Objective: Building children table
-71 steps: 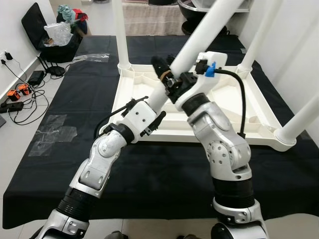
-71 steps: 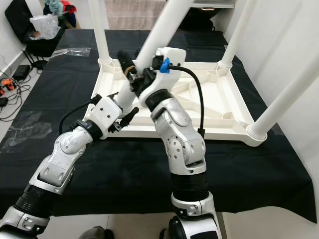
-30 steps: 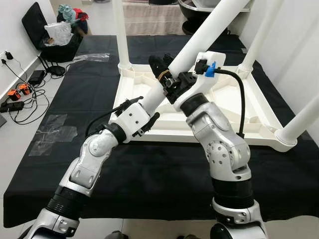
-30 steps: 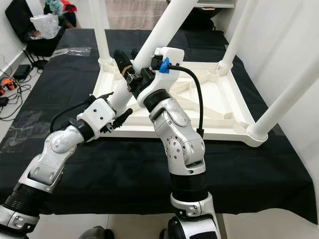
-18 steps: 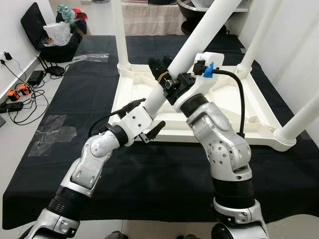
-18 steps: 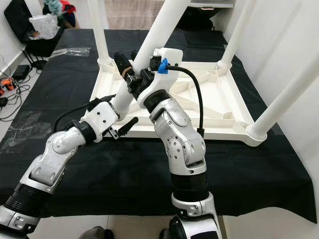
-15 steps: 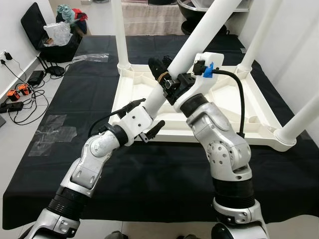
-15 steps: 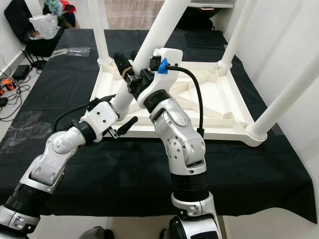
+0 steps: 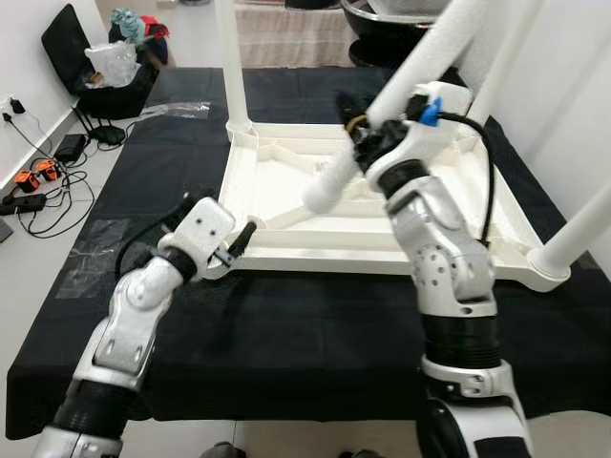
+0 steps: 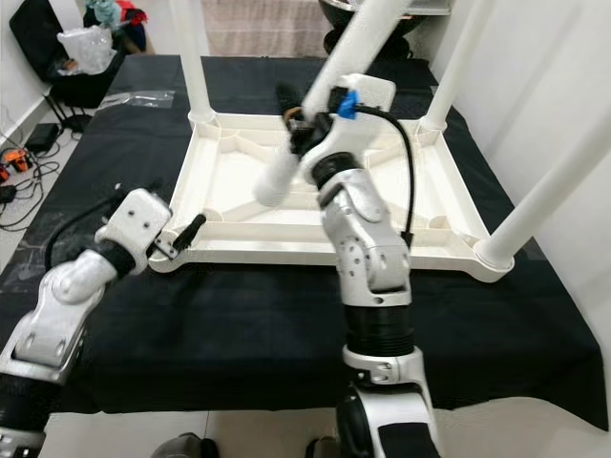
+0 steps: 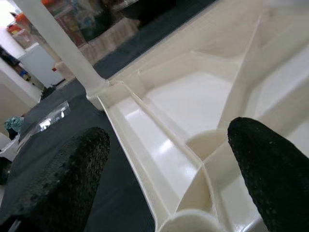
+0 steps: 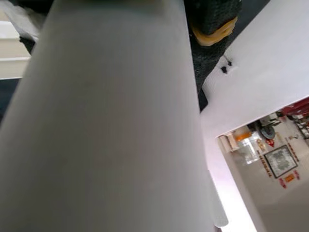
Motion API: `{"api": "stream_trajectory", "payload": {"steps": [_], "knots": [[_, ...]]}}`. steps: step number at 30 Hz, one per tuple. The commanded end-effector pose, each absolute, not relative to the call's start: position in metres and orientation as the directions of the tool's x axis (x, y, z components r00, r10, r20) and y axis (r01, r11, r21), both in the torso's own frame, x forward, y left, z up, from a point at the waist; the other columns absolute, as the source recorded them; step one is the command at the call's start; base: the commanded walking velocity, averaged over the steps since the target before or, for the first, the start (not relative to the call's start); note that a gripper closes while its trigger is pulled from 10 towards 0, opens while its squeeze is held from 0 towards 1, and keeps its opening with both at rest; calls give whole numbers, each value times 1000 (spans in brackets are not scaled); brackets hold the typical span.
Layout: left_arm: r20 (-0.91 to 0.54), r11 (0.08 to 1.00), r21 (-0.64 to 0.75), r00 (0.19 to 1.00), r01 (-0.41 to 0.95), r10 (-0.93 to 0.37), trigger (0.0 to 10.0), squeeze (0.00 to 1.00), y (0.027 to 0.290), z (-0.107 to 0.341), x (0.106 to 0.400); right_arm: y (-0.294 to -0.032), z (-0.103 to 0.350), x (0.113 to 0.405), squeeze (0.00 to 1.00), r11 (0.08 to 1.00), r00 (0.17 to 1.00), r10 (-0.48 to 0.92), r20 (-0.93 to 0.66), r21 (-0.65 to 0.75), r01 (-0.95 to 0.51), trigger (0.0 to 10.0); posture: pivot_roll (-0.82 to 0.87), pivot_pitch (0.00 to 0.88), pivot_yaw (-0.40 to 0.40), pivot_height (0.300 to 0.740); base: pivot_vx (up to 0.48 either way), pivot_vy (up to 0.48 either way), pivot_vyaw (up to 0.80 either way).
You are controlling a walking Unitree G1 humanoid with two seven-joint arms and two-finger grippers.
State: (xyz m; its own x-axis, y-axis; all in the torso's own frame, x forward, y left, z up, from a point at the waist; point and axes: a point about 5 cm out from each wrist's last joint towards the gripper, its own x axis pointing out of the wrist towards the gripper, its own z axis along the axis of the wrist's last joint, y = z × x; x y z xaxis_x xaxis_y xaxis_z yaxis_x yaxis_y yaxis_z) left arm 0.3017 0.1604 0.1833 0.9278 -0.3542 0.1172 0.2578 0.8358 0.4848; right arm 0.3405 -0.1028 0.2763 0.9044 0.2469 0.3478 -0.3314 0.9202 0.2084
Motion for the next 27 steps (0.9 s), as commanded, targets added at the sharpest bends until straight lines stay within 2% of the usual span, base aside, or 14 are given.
{"api": "stream_trajectory", "payload": {"steps": [1,6,17,27], "knots": [[147,865,436,929,248,-340,10000,0,155,187,294,-101,277,339,0,936,894,253,369,142,-323,10000,45,75,-44,740,0,0,0],[198,908,347,928,234,-315,10000,0,141,194,282,-98,267,336,0,939,888,288,360,74,-335,10000,46,76,-48,740,0,0,131],[229,944,233,930,235,-289,10000,0,115,202,263,-94,264,338,0,943,888,295,352,45,-331,10000,46,78,-57,740,0,0,800],[214,963,173,947,204,-239,10000,0,114,204,256,-92,264,337,0,940,883,304,357,39,-339,10000,44,72,-58,740,0,0,800]]}}
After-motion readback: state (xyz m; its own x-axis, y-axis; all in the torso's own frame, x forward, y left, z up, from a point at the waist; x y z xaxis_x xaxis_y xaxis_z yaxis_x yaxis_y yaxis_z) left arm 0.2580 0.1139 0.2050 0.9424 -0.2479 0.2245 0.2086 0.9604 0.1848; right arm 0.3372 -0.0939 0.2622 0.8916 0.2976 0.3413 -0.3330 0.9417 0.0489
